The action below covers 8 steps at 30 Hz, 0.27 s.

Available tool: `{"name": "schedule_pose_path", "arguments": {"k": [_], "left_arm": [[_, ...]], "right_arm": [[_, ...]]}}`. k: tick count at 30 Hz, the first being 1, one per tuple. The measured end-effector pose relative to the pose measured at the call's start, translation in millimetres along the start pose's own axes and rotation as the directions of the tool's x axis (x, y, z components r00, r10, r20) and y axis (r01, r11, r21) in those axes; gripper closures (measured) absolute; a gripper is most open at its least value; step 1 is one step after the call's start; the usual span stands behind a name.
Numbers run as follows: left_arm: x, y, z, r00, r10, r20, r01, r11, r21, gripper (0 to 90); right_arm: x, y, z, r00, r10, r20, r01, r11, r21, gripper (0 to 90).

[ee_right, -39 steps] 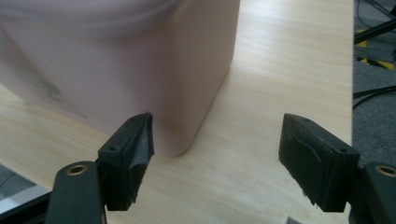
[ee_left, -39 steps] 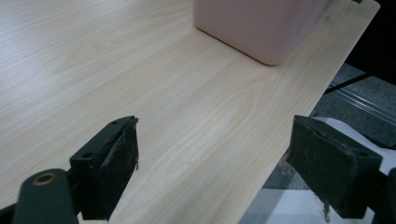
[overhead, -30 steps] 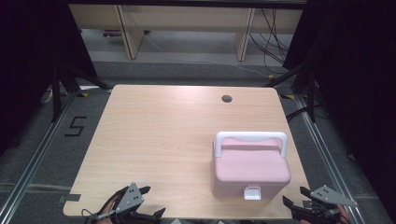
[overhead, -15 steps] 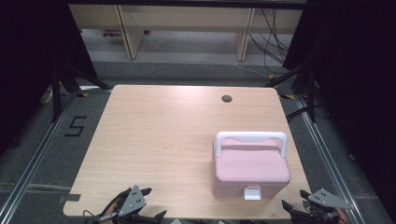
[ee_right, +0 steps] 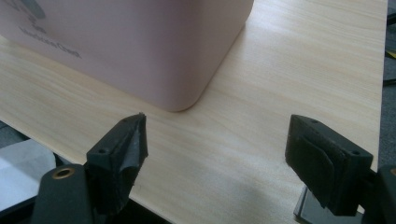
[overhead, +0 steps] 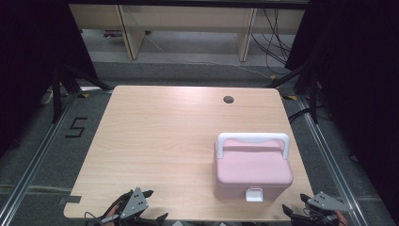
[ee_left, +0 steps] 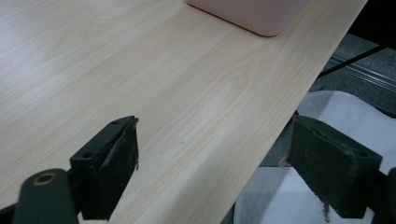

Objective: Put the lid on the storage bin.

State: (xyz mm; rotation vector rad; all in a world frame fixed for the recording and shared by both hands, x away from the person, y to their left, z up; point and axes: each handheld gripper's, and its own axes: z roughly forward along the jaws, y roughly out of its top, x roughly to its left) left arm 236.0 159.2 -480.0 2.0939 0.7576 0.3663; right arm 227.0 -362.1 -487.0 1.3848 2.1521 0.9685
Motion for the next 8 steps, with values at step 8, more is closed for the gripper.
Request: {"name": "schedule_pose_path", "arguments": {"k": [8], "left_arm": [[1.7,-0.1,-0.8,0.9997,0.023,-0.001,-0.023,0.9995,0.023,15.5]], "right_arm": [[-2.5,-0.8,1.4,0.9993,-0.038,0.008,0.038,0.999,-0.01,21.1]]}}
